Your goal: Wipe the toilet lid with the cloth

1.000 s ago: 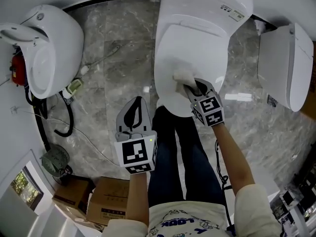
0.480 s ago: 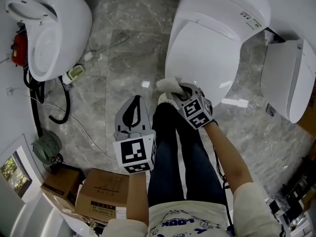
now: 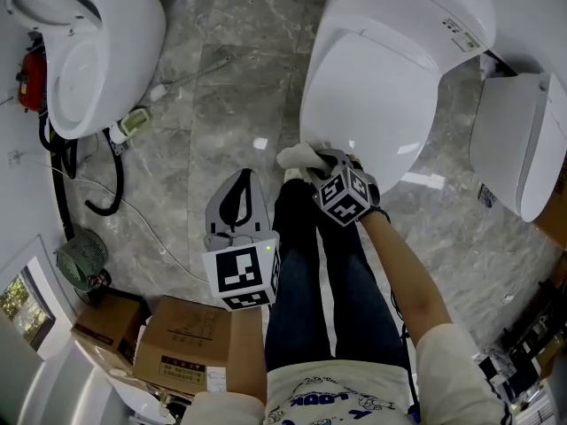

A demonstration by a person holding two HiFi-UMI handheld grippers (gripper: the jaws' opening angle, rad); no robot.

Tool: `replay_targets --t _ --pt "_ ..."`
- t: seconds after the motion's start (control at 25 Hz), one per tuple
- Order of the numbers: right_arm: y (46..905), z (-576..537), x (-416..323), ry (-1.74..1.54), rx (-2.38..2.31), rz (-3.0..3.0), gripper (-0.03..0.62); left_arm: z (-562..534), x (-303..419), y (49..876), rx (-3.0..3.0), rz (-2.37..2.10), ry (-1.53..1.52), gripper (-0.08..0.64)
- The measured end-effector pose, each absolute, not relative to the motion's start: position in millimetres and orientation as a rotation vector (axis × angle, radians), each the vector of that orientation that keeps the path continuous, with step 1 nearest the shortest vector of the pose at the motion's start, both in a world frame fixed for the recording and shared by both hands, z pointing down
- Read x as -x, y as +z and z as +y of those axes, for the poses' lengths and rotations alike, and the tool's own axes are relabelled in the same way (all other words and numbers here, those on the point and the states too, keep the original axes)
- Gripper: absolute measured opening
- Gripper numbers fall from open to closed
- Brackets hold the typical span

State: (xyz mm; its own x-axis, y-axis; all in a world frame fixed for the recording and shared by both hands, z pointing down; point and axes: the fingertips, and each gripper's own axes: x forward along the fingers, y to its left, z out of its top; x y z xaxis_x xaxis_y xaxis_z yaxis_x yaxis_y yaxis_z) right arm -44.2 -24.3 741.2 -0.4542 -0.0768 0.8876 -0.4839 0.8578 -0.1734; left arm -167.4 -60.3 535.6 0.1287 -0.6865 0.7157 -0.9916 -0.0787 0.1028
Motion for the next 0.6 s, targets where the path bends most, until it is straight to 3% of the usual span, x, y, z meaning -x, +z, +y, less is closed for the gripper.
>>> replay_targets --t 0.6 --pt "742 -6 19 0.52 -0.373 -2.011 0.12 -83 138 536 -1.899 -1.551 0.706 0.005"
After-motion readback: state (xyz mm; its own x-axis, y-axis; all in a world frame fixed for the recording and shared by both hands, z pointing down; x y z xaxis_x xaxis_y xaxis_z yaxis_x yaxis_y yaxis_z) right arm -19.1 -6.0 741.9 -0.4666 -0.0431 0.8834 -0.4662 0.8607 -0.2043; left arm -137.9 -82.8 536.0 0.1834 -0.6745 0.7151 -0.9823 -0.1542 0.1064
